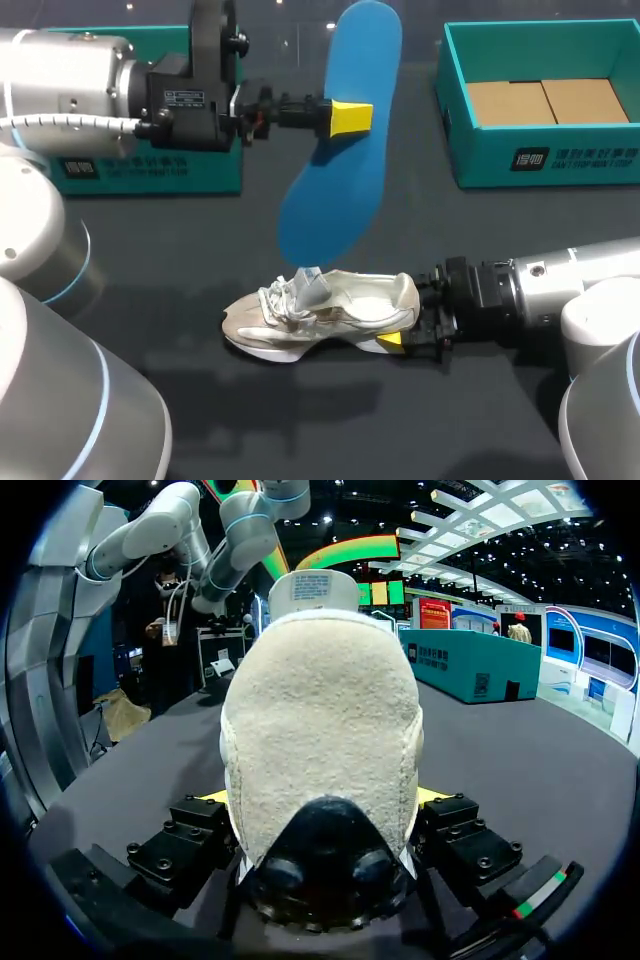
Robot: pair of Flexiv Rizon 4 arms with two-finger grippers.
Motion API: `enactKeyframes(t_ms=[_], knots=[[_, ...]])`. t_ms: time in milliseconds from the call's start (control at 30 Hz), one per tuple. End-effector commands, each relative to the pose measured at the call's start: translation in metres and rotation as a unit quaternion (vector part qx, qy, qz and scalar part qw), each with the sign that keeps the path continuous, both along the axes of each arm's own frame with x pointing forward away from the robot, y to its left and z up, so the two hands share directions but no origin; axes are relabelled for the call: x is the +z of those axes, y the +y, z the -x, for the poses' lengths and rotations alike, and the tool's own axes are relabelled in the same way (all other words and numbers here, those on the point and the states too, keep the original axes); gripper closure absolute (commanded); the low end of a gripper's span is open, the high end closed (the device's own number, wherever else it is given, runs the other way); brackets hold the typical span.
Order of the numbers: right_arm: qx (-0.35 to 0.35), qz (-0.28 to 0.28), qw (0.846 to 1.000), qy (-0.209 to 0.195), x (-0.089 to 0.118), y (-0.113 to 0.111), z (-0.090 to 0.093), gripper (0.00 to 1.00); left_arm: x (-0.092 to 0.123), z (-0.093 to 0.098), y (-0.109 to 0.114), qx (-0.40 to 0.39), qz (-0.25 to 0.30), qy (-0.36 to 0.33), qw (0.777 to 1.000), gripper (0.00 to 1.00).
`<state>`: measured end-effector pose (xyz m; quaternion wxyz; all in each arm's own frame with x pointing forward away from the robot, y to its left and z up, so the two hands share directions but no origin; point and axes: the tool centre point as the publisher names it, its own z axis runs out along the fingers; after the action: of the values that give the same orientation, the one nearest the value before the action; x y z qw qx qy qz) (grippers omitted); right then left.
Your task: Take the shoe out of the shoebox, open the shoe tongue, remove and reinsert the insole, then place the shoe into the shoebox
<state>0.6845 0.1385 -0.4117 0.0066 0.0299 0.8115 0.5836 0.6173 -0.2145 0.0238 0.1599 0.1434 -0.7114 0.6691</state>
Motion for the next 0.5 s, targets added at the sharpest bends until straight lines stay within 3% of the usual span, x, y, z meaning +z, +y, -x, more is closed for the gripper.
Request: enactKeyframes(t_ms=[33, 500], knots=[[0.000, 0.001, 1.000, 0.000, -0.0002, 0.0011, 0.0008, 1.00, -0.0116, 0.0086, 0.0101, 0.009, 0.009, 0.004, 1.000, 1.00], [0.000, 0.001, 1.000, 0.000, -0.0002, 0.0011, 0.0008, 1.00, -0.0127, 0.0125, 0.0130, 0.006, 0.006, 0.009, 1.000, 1.00]])
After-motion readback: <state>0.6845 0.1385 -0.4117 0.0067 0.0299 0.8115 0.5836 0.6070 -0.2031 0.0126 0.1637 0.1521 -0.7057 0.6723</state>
